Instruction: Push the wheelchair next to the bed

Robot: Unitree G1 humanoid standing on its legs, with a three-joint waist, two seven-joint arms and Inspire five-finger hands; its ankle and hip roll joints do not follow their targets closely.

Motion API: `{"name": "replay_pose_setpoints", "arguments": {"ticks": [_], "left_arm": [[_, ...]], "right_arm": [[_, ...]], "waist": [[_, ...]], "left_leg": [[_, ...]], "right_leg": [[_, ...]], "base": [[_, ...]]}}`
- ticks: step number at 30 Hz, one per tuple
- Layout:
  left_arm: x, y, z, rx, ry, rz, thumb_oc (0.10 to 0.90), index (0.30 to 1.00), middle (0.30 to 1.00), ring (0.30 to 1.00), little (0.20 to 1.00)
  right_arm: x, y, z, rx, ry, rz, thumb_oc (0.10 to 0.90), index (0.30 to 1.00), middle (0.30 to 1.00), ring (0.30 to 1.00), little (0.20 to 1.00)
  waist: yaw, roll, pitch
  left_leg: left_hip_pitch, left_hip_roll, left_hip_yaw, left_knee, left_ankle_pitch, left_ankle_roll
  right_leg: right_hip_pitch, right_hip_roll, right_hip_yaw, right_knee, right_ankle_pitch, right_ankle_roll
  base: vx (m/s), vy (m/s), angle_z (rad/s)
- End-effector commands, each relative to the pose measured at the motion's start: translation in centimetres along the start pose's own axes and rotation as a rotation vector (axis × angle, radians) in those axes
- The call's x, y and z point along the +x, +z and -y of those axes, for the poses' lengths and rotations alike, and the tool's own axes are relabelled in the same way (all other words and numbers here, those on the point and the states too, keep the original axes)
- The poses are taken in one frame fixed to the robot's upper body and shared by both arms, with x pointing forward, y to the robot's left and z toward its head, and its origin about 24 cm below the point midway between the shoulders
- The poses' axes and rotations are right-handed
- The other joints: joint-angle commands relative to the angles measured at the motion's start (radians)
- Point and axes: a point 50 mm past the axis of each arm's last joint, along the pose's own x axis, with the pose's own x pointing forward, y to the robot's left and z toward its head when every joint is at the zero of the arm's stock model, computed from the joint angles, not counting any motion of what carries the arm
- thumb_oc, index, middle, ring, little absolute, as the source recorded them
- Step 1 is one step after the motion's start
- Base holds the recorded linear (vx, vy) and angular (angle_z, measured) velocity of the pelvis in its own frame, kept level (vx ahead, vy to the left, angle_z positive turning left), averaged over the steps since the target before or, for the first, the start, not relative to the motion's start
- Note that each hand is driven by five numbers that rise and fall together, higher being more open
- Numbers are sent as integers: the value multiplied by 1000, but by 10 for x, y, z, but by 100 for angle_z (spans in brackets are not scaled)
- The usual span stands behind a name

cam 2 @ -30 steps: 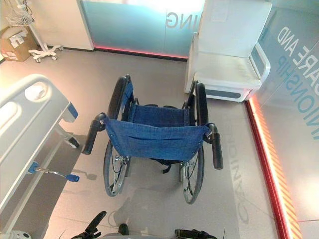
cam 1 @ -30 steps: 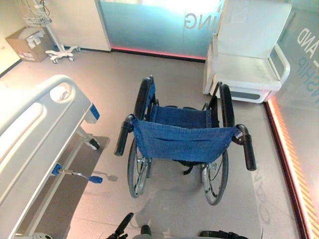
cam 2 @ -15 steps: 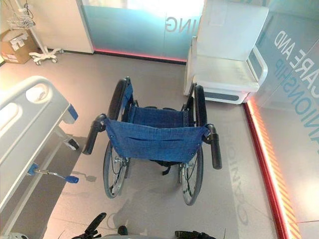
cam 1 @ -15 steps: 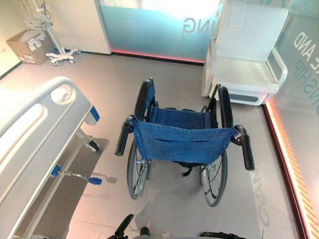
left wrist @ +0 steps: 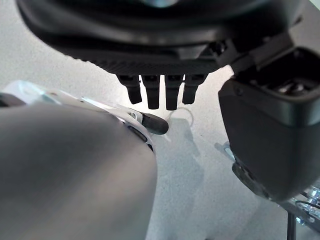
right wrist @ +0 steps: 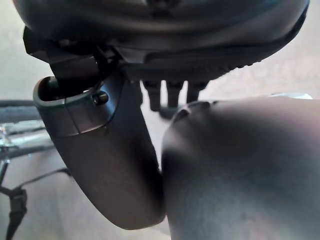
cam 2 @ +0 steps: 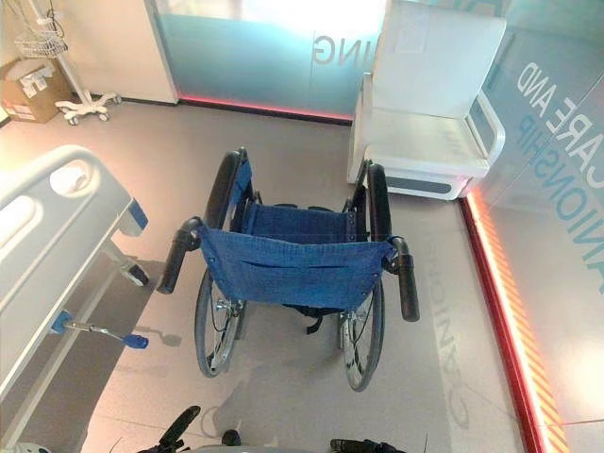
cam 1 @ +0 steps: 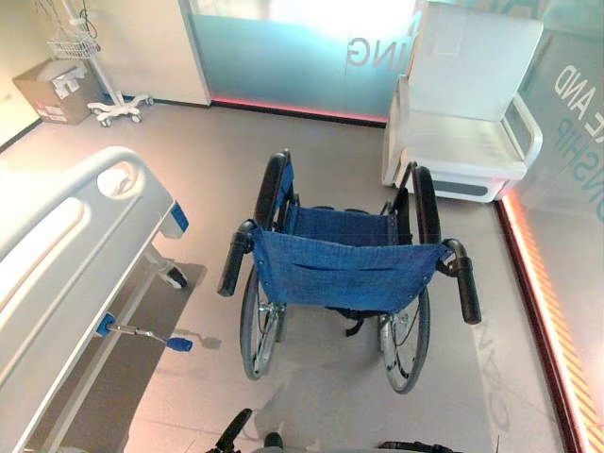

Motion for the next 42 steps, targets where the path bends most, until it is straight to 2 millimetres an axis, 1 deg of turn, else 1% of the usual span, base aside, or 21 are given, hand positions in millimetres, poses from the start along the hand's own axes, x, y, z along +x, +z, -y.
{"name": "replay_pose_setpoints", "arguments": {"ticks": [1, 4, 5, 7, 10, 14, 15, 19, 21, 22, 24, 25, 26, 27, 29, 30, 32, 33, 36, 41, 42], "left_arm": [[1, 9, 13, -58, 12, 47, 800, 900, 900, 900, 900], [-3, 31, 12, -118, 10, 141, 800, 900, 900, 900, 900], [-3, 32, 12, -118, 10, 148, 800, 900, 900, 900, 900], [-11, 59, 12, -118, 2, 255, 800, 900, 900, 900, 900], [-23, 98, 2, -145, -26, 385, 800, 900, 900, 900, 900], [-39, 128, -11, -156, -23, 496, 800, 900, 900, 900, 900], [-48, 142, -22, -170, -18, 552, 800, 900, 900, 900, 900], [-72, 170, -46, -223, 7, 680, 800, 900, 900, 900, 900], [-93, 188, -61, -280, 0, 771, 800, 900, 900, 900, 900], [-99, 193, -64, -293, -14, 808, 800, 900, 900, 900, 900], [-128, 211, -65, -335, -79, 926, 800, 900, 900, 900, 900], [-130, 212, -65, -336, -83, 933, 800, 900, 900, 900, 900], [-142, 218, -64, -353, -109, 986, 800, 900, 900, 900, 900], [-146, 220, -64, -362, -118, 1010, 800, 900, 900, 900, 900], [-175, 234, -58, -386, -160, 1122, 800, 900, 900, 900, 900], [-180, 236, -56, -389, -173, 1139, 800, 900, 900, 900, 900], [-215, 246, -44, -368, -255, 1257, 800, 900, 900, 900, 900], [-221, 247, -42, -357, -271, 1280, 800, 900, 900, 900, 900], [-250, 251, -29, -281, -370, 1379, 800, 900, 900, 900, 900], [-271, 247, -16, -162, -525, 1419, 800, 900, 900, 900, 900], [-277, 244, -6, -76, -611, 1406, 800, 900, 900, 900, 900]], "right_arm": [[-2, 6, 25, 60, -132, 14, 800, 900, 900, 900, 900], [-5, 20, 32, 217, -148, 69, 800, 900, 900, 900, 900], [-5, 21, 33, 231, -150, 76, 800, 900, 900, 900, 900], [-12, 45, 44, 362, -190, 182, 800, 900, 900, 900, 900], [-28, 74, 91, 506, -229, 328, 800, 900, 900, 900, 900], [-48, 104, 106, 534, -287, 471, 800, 900, 900, 900, 900], [-60, 116, 113, 550, -320, 534, 800, 900, 900, 900, 900], [-87, 134, 132, 618, -385, 669, 800, 900, 900, 900, 900], [-108, 147, 146, 681, -439, 771, 800, 900, 900, 900, 900], [-115, 151, 149, 696, -457, 810, 800, 900, 900, 900, 900], [-141, 165, 161, 737, -497, 929, 800, 900, 900, 900, 900], [-142, 165, 161, 741, -495, 931, 800, 900, 900, 900, 900], [-153, 171, 164, 745, -523, 985, 800, 900, 900, 900, 900], [-158, 173, 165, 748, -531, 1009, 800, 900, 900, 900, 900], [-185, 190, 163, 758, -532, 1124, 800, 900, 900, 900, 900], [-190, 193, 162, 753, -531, 1146, 800, 900, 900, 900, 900], [-223, 211, 148, 697, -496, 1285, 800, 900, 900, 900, 900], [-229, 214, 145, 682, -483, 1314, 800, 900, 900, 900, 900], [-264, 229, 117, 565, -394, 1471, 800, 900, 900, 900, 900], [-294, 235, 91, 449, -284, 1611, 800, 900, 900, 900, 900], [-306, 236, 84, 438, -226, 1670, 800, 900, 900, 900, 900]], "waist": [[14, 81, 24], [10, 86, 23], [11, 86, 23], [9, 91, 23], [9, 88, 21], [-1, 88, 25], [-9, 88, 29], [-25, 88, 30], [-33, 87, 32], [-33, 87, 29], [-32, 89, 28], [-31, 88, 28], [-30, 88, 28], [-30, 88, 27], [-28, 87, 25], [-29, 87, 25], [-28, 89, 26], [-27, 89, 26], [-25, 93, 28], [-21, 95, 31], [-19, 97, 35]], "left_leg": [[13, 43, -18, 10, -26, -40], [18, 43, -15, 10, -26, -40], [18, 44, -15, 10, -25, -40], [17, 44, -12, 10, -24, -39], [16, 47, -3, 12, -26, -40], [21, 49, 6, 11, -27, -37], [25, 50, 11, 11, -29, -37], [21, 51, 20, 10, -26, -36], [27, 51, 25, 11, -32, -37], [23, 51, 27, 10, -29, -36], [22, 51, 28, 10, -31, -37], [22, 51, 28, 10, -31, -37], [23, 51, 26, 10, -32, -37], [22, 51, 26, 10, -32, -37], [19, 52, 24, 10, -32, -39], [19, 53, 24, 10, -32, -39], [16, 52, 20, 10, -30, -40], [15, 52, 19, 10, -30, -40], [8, 52, 15, 10, -28, -40], [1, 53, 14, 11, -25, -40], [-5, 54, 15, 13, -22, -41]], "right_leg": [[-10, -13, -2, 56, -3, 15], [-8, -13, 1, 59, -5, 16], [-9, -13, 2, 59, -5, 16], [-13, -12, 6, 60, -6, 17], [-18, -10, 12, 57, -2, 23], [-17, -9, 16, 56, 0, 24], [-16, -8, 20, 57, -2, 25], [-26, -6, 30, 59, -1, 24], [-21, -5, 36, 58, -7, 25], [-25, -4, 38, 56, -5, 23], [-25, -3, 39, 56, -10, 21], [-25, -3, 39, 56, -10, 21], [-22, -2, 40, 54, -12, 21], [-23, -2, 40, 53, -11, 20], [-22, 0, 40, 51, -14, 19], [-22, 1, 41, 50, -15, 18], [-22, 2, 45, 51, -18, 15], [-23, 3, 45, 51, -19, 15], [-29, 2, 48, 54, -23, 13], [-35, 1, 51, 58, -27, 11], [-40, 2, 51, 63, -29, 10]], "base": [[37, 12, -1], [26, 13, -1], [0, 0, 0], [0, 0, 0], [0, 0, 0], [1, 3, -2], [-8, 9, -6], [-2, 14, -10], [14, 11, -5], [12, 9, -4], [7, 5, -2], [0, 0, 0], [0, 0, 0], [0, 0, 0], [0, 0, 0], [0, 0, 0], [7, 4, -2], [-1, 6, -4], [0, 0, 0], [0, 0, 0], [-30, 18, -1]]}}
